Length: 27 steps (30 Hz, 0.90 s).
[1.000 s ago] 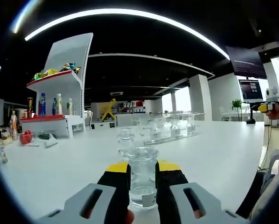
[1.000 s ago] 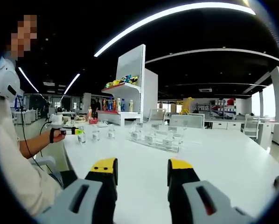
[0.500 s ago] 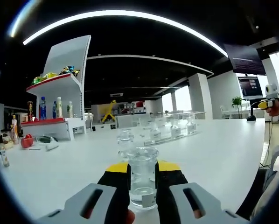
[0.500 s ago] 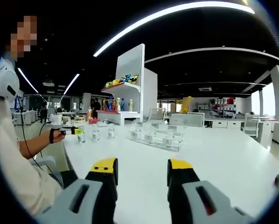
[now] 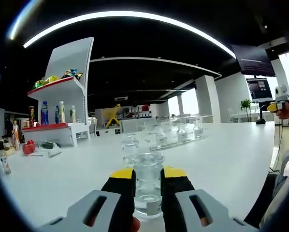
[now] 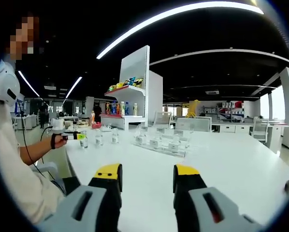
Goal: Identify the label on the chemical reagent bottle, grasp the chemical reagent bottle, and place it in the designated position on the reagent rack
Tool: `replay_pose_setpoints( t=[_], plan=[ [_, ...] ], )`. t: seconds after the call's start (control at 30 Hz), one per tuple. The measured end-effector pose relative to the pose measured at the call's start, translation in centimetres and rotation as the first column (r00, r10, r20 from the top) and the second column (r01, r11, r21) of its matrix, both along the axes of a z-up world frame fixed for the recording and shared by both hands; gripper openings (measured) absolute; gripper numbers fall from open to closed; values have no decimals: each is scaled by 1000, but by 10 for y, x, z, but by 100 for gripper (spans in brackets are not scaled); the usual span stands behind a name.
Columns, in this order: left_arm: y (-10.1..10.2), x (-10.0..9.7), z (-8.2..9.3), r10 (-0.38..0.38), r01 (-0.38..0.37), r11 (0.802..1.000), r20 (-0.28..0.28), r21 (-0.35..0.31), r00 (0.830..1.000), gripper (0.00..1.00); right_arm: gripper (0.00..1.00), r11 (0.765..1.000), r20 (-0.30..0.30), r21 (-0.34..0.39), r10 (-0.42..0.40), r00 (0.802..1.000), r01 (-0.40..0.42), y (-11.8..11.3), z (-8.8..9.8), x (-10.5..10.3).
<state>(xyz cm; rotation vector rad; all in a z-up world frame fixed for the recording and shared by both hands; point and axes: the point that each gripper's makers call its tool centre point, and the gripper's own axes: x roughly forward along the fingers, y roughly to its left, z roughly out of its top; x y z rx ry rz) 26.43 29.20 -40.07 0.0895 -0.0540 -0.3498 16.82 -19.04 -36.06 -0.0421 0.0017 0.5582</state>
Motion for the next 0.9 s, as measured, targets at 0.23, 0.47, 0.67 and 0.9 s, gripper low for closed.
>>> replay_pose_setpoints(
  t=[0.23, 0.47, 0.67, 0.9],
  plan=[
    [1, -2, 6, 1, -1, 1000, 10, -5, 1000, 19, 42, 1000, 1, 2, 7, 1000, -7, 1, 0, 0],
    [3, -3, 12, 2, -2, 1000, 14, -19, 1000, 19, 42, 1000, -3, 6, 5, 1000, -5, 1, -2, 1],
    [-1, -2, 24, -8, 9, 1000, 24, -20, 1000, 19, 42, 1000, -5, 7, 5, 1000, -5, 2, -3, 1],
    [-14, 7, 45, -59, 61, 997, 27, -49, 998, 19, 42, 1000, -6, 8, 9, 1000, -9, 2, -4, 2]
  ],
)
